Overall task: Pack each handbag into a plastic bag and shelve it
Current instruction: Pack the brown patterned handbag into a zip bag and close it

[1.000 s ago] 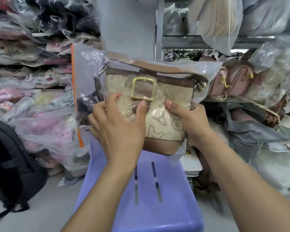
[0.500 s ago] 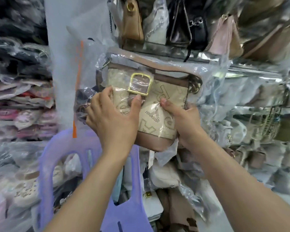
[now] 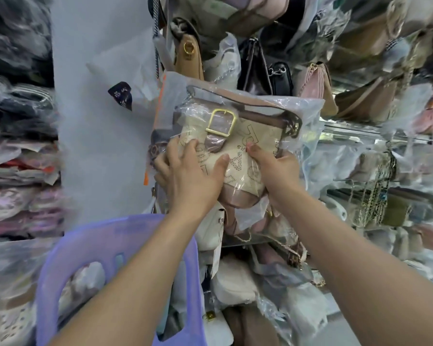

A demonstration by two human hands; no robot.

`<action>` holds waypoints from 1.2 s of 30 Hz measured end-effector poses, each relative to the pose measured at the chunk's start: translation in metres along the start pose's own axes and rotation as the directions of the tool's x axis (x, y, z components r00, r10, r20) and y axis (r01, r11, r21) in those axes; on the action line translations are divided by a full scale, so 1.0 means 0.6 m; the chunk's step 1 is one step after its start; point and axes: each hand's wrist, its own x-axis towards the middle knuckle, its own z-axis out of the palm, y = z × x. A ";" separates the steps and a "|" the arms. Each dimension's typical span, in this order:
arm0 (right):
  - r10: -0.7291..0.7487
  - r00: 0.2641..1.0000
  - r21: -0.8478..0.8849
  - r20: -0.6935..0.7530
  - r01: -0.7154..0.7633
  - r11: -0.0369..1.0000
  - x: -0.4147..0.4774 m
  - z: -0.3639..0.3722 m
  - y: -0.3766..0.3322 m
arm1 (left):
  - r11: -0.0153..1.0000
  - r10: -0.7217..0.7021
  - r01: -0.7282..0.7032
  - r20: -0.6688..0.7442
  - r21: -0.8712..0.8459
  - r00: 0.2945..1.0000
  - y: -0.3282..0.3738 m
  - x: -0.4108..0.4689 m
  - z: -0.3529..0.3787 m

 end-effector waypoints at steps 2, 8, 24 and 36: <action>0.000 1.000 -0.032 -0.022 0.000 0.999 0.015 0.010 0.013 | 0.997 -0.058 0.054 0.085 0.055 0.995 -0.005 0.008 0.015; -0.003 0.997 -0.076 -0.076 -0.002 0.997 0.074 0.034 0.057 | 0.997 -0.051 0.041 0.149 0.069 0.987 -0.040 0.047 0.084; -0.049 0.975 -0.175 -0.216 0.011 0.985 0.138 0.076 0.061 | 0.997 0.063 -0.064 -0.029 -0.039 0.998 -0.061 0.125 0.154; -0.214 0.974 -0.394 -0.068 0.171 0.903 0.143 0.123 0.091 | 0.947 -0.005 0.111 0.334 -0.300 0.943 -0.125 0.111 0.182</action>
